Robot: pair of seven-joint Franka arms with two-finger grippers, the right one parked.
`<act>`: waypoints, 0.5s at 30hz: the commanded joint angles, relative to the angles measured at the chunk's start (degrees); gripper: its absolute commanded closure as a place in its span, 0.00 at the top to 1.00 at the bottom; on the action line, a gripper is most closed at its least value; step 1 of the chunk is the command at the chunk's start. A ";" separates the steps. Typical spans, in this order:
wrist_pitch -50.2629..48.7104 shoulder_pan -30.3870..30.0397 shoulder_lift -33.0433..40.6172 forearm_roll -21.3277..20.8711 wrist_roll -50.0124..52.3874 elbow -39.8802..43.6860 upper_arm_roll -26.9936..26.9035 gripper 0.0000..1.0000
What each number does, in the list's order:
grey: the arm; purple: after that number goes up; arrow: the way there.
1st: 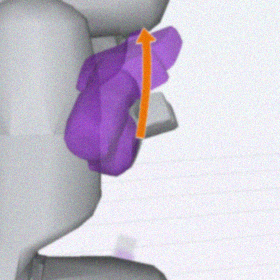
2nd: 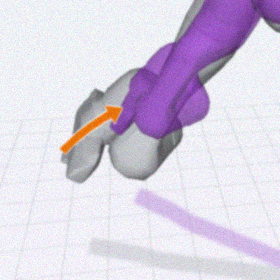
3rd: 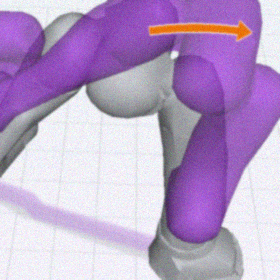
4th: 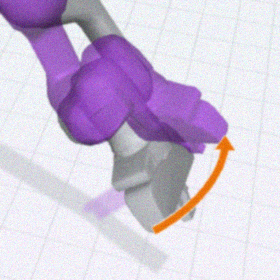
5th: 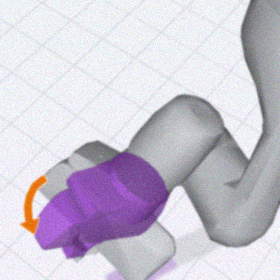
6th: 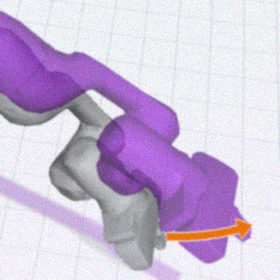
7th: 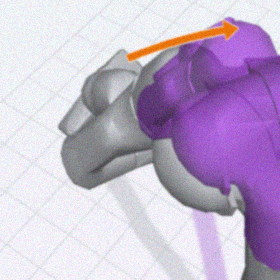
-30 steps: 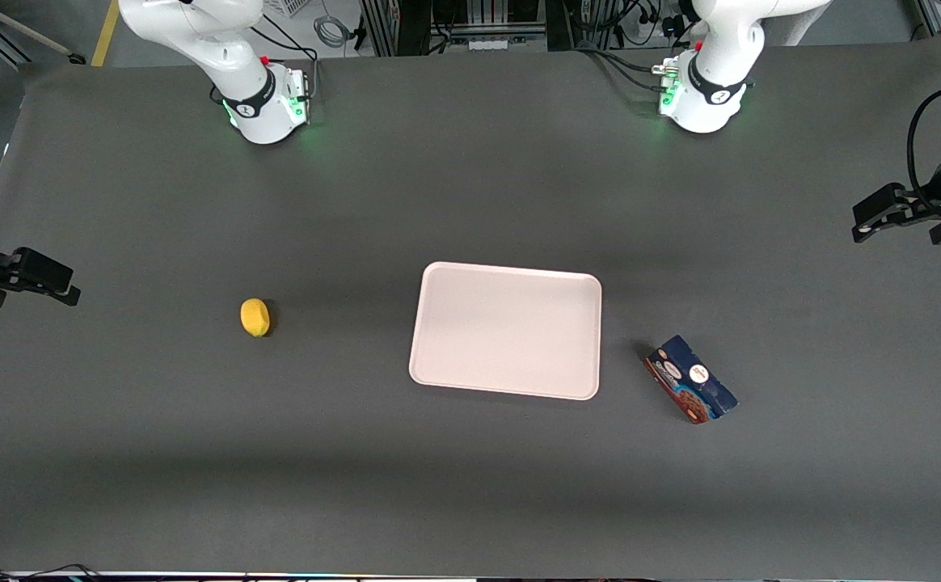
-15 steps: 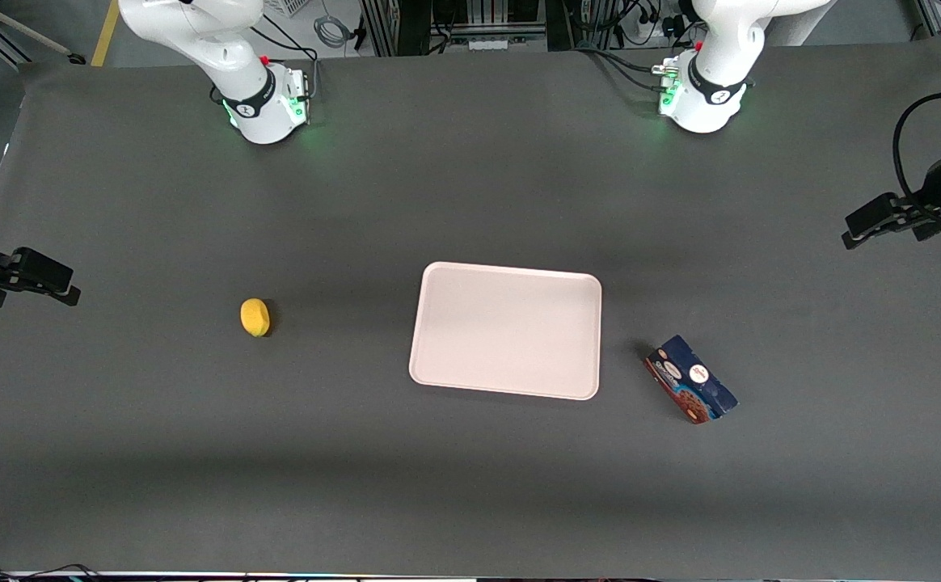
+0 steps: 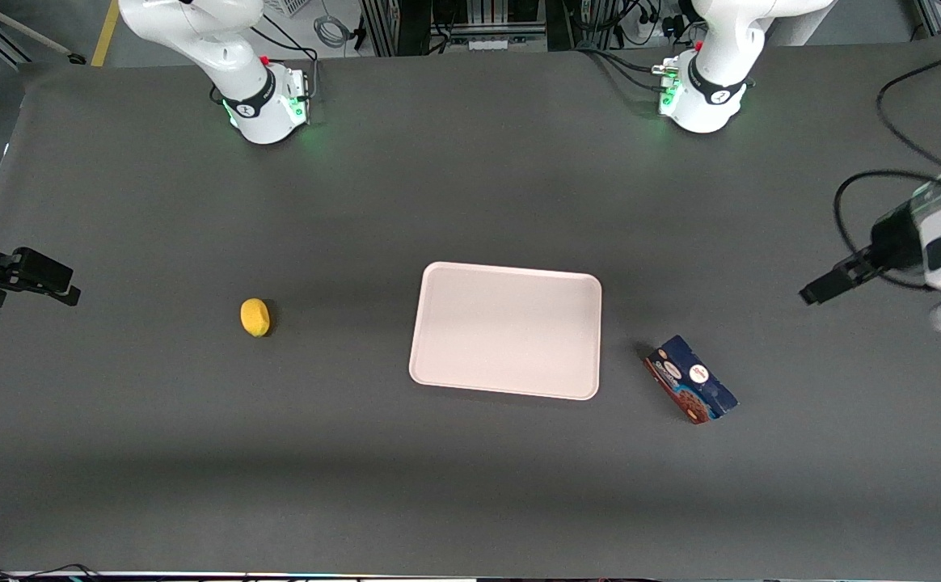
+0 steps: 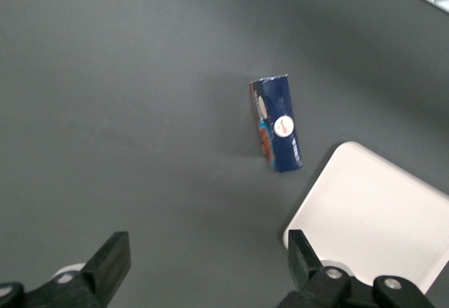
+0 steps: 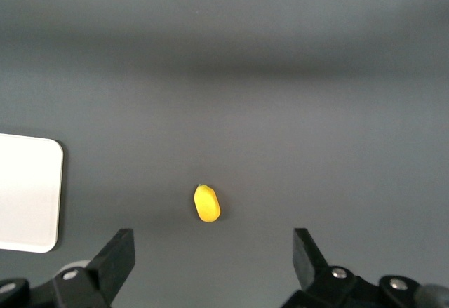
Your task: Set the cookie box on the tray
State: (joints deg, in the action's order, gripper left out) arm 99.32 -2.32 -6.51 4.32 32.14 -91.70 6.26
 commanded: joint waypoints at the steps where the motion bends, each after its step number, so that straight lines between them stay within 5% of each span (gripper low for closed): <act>1: 2.36 3.72 -8.60 0.34 9.24 7.06 -0.63 1.00; 15: 14.76 5.48 -19.67 -0.62 11.37 7.24 -0.81 1.00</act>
State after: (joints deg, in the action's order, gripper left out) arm 112.69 2.47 -22.73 4.24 42.24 -86.76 6.17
